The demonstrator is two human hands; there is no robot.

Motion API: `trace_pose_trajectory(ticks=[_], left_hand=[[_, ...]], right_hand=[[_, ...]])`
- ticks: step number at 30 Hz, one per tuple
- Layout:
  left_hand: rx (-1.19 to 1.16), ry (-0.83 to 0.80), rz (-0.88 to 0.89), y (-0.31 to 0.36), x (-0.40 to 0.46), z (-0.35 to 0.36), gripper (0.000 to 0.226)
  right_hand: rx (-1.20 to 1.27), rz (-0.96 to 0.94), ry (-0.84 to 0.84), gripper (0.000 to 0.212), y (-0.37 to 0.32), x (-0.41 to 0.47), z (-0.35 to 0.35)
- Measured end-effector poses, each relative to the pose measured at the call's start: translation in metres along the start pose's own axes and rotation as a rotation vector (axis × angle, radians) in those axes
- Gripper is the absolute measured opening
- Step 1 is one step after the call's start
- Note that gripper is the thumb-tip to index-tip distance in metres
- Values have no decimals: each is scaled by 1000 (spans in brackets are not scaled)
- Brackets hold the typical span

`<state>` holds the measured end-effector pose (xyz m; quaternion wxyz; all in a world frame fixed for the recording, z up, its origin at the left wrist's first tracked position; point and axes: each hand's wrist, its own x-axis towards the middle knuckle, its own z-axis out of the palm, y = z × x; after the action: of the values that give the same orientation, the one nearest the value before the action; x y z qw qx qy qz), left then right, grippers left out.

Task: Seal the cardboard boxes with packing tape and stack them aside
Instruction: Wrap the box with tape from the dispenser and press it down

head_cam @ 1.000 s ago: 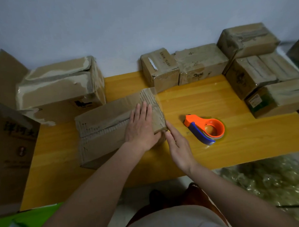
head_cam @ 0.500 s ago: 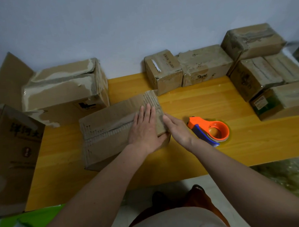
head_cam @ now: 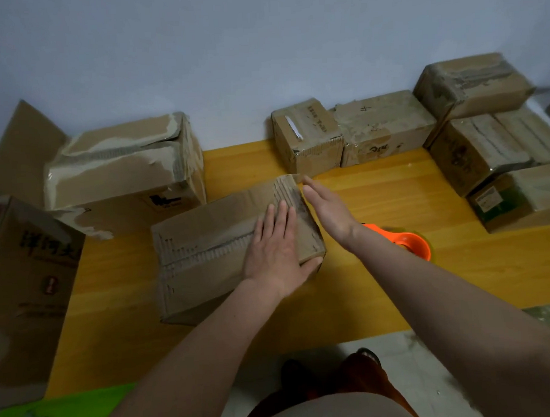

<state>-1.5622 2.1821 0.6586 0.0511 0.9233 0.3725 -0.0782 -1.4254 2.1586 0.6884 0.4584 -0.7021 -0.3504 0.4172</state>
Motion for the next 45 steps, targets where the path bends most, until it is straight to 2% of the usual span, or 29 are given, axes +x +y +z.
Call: trace_pose_trajectory(ticks=[3,6,10,12,16,18,20,21,23,27,32,34,37,39,45], left_hand=[[-4,-9,2,-2,2,-2,105],[-12,-30,13,-3,1,-4,108],[-33,-27,42,-3,-1,-6,104],[-54,-25,47,-4,-1,-8,102],[-155,-6,27,-9,1,-19,84],[-196,71,-20,-12,12,-25,70],[-163,113,-69,-14,27,-25,68],[-132,98,-80,-13,33,-22,71],[-95,46,-83,-10,41,-13,73],[-83,30,-73,-13,43,-6,80],[-115,49,-68,-11,41,-8,79],[-115,43,-67,-12,41,-8,78],[-126,47,-76,-12,42,-10,79],[-128,47,-83,-11,42,-10,80],[-123,61,-85,-12,42,-7,78]], right_hand=[[82,-10,4,44,-3,7,11],[57,38,-37,43,1,17,6],[108,-7,92,38,2,24,6],[165,22,69,38,3,24,10],[-50,129,-45,39,11,35,-1],[-109,110,84,37,17,39,-6],[-18,-16,206,34,19,40,-7],[29,-75,209,33,18,39,-5],[25,-135,172,33,16,40,-1],[2,-97,135,34,18,48,6],[83,-100,204,40,18,53,7],[11,-125,106,44,12,60,5],[-28,-98,20,30,5,74,1],[-34,-95,75,27,6,79,-2],[11,-32,260,44,11,55,12]])
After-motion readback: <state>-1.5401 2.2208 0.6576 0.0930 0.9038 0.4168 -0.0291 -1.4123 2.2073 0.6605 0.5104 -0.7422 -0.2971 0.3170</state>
